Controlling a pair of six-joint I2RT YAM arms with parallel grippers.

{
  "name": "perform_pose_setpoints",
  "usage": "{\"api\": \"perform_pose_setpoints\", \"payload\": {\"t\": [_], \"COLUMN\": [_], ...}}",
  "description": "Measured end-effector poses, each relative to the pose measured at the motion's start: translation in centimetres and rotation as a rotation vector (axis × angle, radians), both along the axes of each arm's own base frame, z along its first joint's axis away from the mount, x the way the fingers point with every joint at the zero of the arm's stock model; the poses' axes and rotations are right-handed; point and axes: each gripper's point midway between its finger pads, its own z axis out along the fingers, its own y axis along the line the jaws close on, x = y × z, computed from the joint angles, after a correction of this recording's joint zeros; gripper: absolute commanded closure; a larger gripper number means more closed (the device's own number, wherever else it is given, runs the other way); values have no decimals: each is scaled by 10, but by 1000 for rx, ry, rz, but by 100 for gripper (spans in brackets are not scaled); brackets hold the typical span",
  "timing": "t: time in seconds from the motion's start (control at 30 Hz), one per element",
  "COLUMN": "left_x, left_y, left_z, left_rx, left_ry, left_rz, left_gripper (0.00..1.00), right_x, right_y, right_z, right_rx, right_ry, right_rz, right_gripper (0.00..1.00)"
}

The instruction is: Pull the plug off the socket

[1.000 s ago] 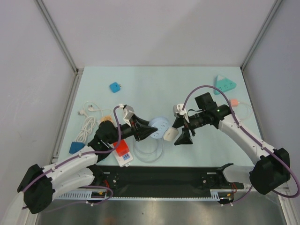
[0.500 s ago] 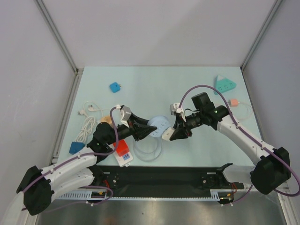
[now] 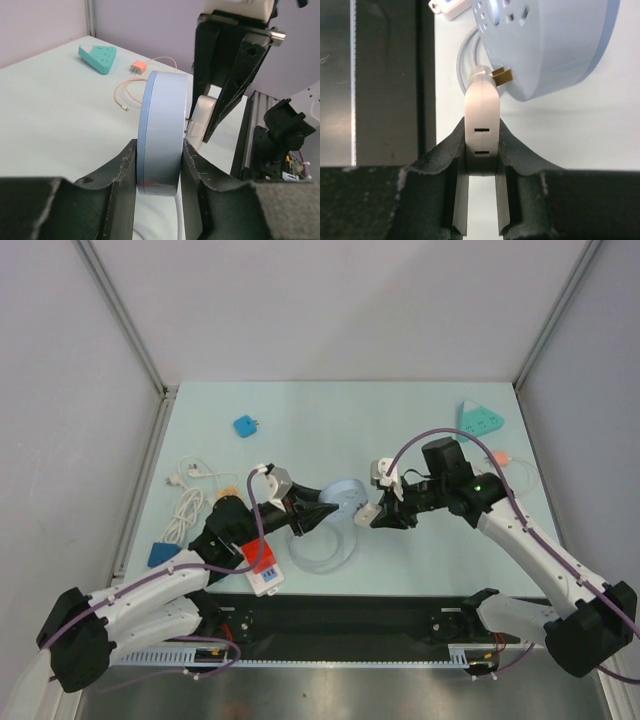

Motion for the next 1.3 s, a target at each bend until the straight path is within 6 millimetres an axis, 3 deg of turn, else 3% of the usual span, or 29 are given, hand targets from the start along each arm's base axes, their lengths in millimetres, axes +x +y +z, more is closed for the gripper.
{"api": "perform_pose_setpoints", "payload": {"t": [0.1, 0.23, 0.37, 0.53, 0.73, 0.87, 1.0, 1.13, 1.3], "left_x": [13, 44, 52, 60, 94, 115, 118, 115, 111], "left_y": [4, 24, 29, 32, 51, 61, 51, 45, 39], "left_z": [-2, -27, -45, -50, -57, -66, -66, -60, -52], "left_rx": [23, 105, 163, 174, 111, 75, 53, 23, -16], "left_ry": [-17, 23, 50, 69, 190, 283, 331, 344, 354], "left_rz": [66, 234, 280, 313, 404, 445, 404, 364, 327], "left_gripper": [100, 100, 100, 100, 100, 100, 100, 100, 100], "right_x": [1, -14, -28, -3, 45, 79, 110, 151, 187], "right_y": [-8, -15, -13, -17, -51, -86, -125, -194, -279], "right_z": [7, 4, -3, 3, 4, -6, -9, -20, -61], "right_rx": [4, 19, 8, -6, 15, -2, -36, -89, -195], "right_ry": [-21, 26, 98, 30, -46, -51, -86, -109, -36], "right_rz": [-43, 19, 76, -68, -383, -611, -812, -1058, -1280], "right_gripper": [100, 100, 100, 100, 100, 100, 100, 100, 96]}}
